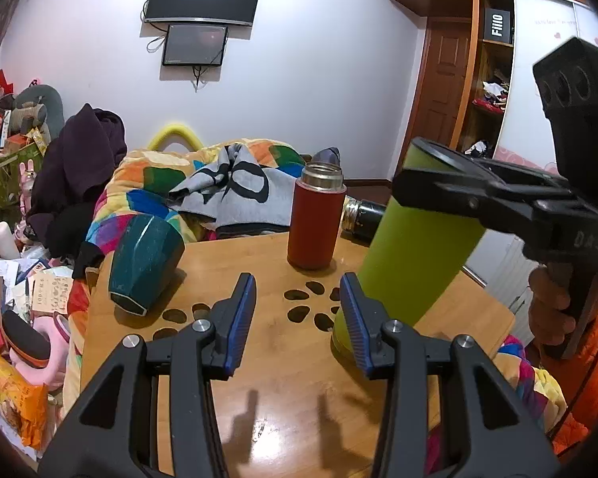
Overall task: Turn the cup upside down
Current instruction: 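Lift the green bottle with the right tool and stand it base-up on the table, then open the right tool and pull it back from the bottle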
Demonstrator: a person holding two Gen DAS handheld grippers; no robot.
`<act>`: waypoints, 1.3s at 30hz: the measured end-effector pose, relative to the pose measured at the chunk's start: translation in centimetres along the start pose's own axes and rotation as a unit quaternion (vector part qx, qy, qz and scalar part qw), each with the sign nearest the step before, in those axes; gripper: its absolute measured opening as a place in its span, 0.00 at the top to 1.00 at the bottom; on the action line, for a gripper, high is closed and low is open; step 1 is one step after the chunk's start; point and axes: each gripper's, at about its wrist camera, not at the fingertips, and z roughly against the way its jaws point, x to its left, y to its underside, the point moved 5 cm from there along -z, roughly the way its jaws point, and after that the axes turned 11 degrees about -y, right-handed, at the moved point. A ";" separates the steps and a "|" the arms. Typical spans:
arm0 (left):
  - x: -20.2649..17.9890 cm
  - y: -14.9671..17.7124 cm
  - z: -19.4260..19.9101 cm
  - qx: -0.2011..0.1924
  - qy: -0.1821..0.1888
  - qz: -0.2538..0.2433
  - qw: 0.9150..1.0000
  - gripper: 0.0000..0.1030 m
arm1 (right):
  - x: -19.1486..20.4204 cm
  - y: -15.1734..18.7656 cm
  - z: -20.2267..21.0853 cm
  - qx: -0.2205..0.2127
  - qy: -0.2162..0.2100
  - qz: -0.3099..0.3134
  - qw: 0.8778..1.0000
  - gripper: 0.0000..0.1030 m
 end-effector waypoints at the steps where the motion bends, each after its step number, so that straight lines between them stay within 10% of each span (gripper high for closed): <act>1: 0.0 0.1 0.0 0.001 0.000 -0.001 1.000 0.57 | 0.0 -0.1 -0.2 0.001 0.002 0.000 1.000 0.39; 24: -0.3 0.4 1.6 -0.037 -0.044 -0.024 0.998 0.22 | -2.0 -0.9 -1.0 0.004 0.002 -0.042 0.999 0.38; 39: 0.1 -1.0 4.0 -0.074 -0.069 -0.009 0.995 0.12 | -1.5 -0.4 4.2 -0.059 0.026 -0.038 0.997 0.19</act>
